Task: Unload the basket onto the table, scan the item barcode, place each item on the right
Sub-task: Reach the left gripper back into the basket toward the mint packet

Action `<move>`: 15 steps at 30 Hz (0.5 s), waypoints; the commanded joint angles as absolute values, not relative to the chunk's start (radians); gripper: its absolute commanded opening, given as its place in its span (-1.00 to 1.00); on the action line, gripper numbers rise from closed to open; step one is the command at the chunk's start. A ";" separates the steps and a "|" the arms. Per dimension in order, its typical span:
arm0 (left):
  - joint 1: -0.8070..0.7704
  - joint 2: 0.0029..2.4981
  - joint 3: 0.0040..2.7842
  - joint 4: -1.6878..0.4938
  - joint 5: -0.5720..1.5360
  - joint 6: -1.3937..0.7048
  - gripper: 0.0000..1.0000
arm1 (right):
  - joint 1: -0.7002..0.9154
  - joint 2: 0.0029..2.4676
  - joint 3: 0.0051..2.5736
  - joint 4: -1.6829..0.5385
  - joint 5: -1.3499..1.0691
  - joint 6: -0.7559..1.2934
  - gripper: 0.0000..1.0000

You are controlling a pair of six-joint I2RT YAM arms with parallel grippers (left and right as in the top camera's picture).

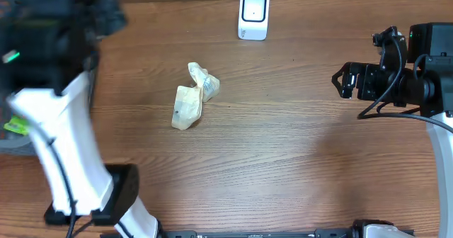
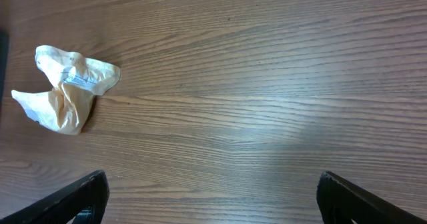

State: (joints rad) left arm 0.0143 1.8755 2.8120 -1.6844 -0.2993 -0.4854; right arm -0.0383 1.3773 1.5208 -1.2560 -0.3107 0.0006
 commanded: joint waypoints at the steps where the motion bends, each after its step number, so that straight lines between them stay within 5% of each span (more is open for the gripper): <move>1: 0.154 1.893 2.803 -1.690 -0.338 -0.456 0.50 | -0.033 1.365 1.543 -1.250 -0.316 0.003 1.00; 8: 0.415 1.949 2.677 -1.680 -0.340 -0.435 0.75 | -0.033 1.366 1.543 -1.251 -0.316 0.003 1.00; 15: 0.529 2.119 2.637 -1.665 -0.309 -0.353 0.77 | -0.033 1.365 1.543 -1.251 -0.317 0.004 1.00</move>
